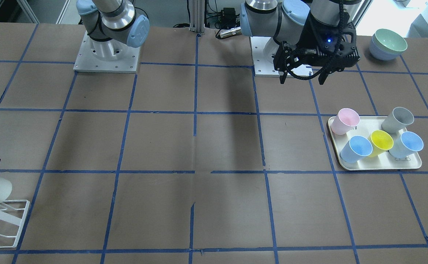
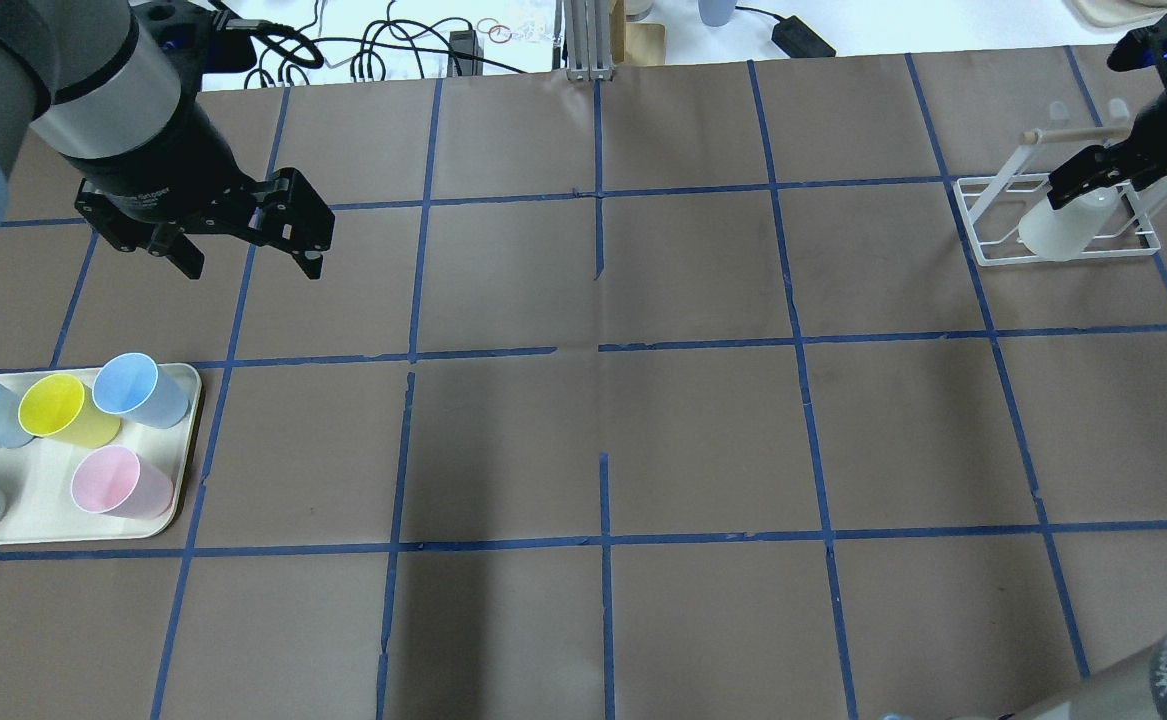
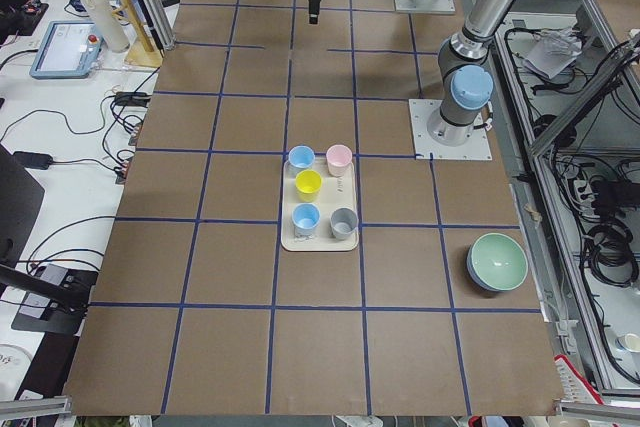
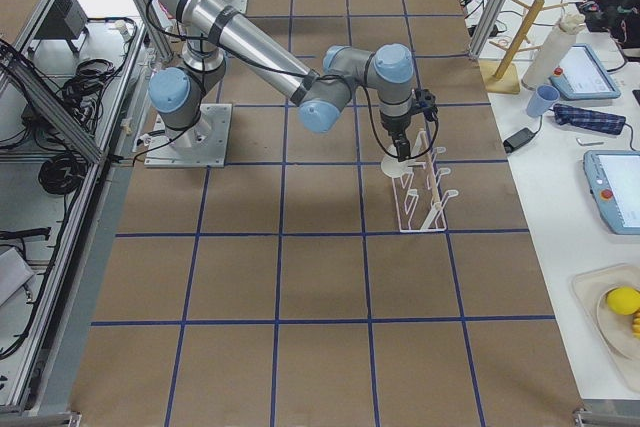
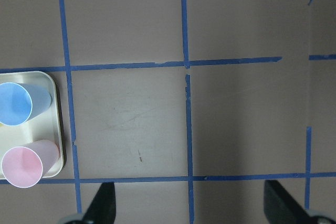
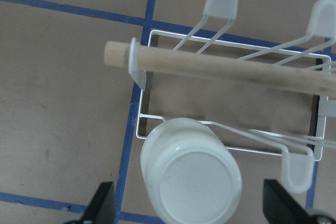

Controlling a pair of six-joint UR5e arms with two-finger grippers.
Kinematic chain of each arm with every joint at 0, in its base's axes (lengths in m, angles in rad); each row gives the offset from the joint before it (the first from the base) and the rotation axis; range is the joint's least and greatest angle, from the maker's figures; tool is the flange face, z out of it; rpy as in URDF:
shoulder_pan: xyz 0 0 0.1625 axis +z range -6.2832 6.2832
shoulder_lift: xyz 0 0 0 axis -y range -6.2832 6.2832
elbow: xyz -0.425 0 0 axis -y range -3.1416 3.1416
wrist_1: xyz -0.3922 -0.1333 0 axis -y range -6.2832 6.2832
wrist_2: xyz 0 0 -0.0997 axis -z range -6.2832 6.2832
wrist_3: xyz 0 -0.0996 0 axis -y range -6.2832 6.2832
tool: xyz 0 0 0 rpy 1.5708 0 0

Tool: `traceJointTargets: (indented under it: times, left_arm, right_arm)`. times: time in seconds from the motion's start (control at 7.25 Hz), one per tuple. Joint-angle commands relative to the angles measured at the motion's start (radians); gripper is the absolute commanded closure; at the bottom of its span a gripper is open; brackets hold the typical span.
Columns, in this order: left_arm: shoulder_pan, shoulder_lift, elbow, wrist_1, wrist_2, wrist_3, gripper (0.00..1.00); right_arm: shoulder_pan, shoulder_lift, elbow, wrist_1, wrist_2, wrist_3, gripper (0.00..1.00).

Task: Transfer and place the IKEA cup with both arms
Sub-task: 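Lower the right gripper onto the white cup on the rack and close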

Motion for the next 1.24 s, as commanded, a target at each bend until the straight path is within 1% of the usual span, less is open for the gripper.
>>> traceJointTargets:
  times: [0.0, 0.41, 0.83, 1.1]
  left_arm:
    - [0.000, 0.000, 0.000, 0.000, -0.001, 0.000, 0.00]
    - [0.000, 0.000, -0.001, 0.000, 0.000, 0.000, 0.00]
    - [0.000, 0.000, -0.003, 0.000, 0.000, 0.000, 0.00]
    - [0.000, 0.000, -0.003, 0.000, 0.000, 0.002, 0.00]
  right_arm:
    - [0.001, 0.014, 0.000, -0.011, 0.000, 0.005, 0.00]
    - [0.001, 0.037, 0.001, -0.031, 0.001, 0.007, 0.00]
    - [0.001, 0.038, 0.001, -0.031, 0.001, 0.007, 0.05]
    - [0.001, 0.038, 0.001, -0.029, -0.002, 0.007, 0.30]
